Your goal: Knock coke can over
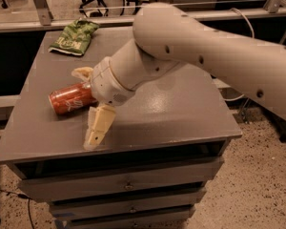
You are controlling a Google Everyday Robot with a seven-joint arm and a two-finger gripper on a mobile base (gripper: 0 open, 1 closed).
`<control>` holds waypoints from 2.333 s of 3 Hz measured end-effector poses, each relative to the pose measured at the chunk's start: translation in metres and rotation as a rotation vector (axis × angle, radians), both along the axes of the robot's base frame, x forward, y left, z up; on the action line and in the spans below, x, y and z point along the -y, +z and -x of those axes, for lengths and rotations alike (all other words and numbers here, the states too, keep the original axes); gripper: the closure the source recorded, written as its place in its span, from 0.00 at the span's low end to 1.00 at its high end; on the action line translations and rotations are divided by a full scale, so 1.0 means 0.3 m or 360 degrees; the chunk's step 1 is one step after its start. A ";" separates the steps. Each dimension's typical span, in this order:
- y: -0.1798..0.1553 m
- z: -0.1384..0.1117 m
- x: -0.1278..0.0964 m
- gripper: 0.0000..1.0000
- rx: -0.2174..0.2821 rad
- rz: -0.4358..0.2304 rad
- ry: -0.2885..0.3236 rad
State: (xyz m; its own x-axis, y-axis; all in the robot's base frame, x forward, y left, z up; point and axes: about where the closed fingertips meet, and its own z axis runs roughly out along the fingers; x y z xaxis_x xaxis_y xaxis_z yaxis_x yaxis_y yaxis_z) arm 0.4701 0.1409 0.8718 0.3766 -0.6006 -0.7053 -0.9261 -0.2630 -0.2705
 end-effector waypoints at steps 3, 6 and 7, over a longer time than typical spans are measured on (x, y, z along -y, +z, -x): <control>0.046 0.143 -0.029 0.00 0.0080 -0.0381 -0.0040; 0.285 -0.123 0.172 0.00 0.0315 -0.0373 -0.0007; 0.417 -0.192 0.300 0.00 0.0517 -0.0253 -0.0203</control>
Offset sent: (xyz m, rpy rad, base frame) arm -0.0243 0.0055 -0.0061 0.1360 -0.0244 -0.0309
